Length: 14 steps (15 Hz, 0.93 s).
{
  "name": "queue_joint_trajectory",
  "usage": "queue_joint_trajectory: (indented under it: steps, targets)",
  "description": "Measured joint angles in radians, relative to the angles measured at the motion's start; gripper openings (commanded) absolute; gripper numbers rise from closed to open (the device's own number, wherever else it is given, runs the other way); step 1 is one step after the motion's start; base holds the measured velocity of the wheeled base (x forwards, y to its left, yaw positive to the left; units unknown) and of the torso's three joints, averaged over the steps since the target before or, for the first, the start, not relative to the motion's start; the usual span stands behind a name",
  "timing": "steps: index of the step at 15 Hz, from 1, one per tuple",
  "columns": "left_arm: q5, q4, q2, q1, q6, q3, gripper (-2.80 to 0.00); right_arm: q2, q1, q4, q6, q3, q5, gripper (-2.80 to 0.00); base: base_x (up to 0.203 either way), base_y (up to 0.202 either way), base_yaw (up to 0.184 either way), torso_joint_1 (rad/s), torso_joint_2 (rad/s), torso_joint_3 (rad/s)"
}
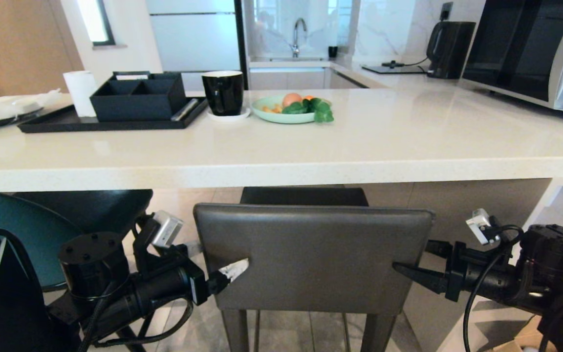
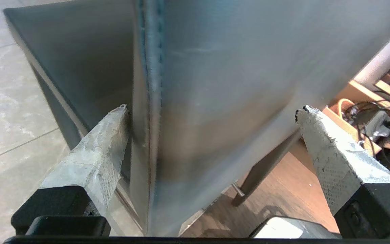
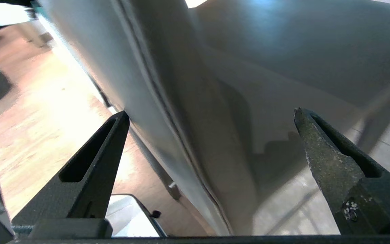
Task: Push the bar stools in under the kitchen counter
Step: Pull the gray chair out from under the dining table
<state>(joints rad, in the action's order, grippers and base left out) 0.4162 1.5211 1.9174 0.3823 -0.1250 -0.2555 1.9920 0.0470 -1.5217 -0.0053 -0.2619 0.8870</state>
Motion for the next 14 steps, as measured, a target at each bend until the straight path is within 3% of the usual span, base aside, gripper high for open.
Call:
queue_joint_trajectory:
  steps: [4,14]
  targets:
    - [-0.001,0.0,0.005,-0.005,0.001,-0.001,0.0,0.024,0.039,0.0,0.01,-0.032,-0.004,0.0,0.0,0.0,0.0,0.0,0.0,0.0]
    - [0.007,0.001,0.054,0.02,-0.002,-0.074,0.0,0.033,0.042,0.002,0.014,-0.059,-0.005,0.0,0.0,0.0,0.0,0.0,0.0,0.0]
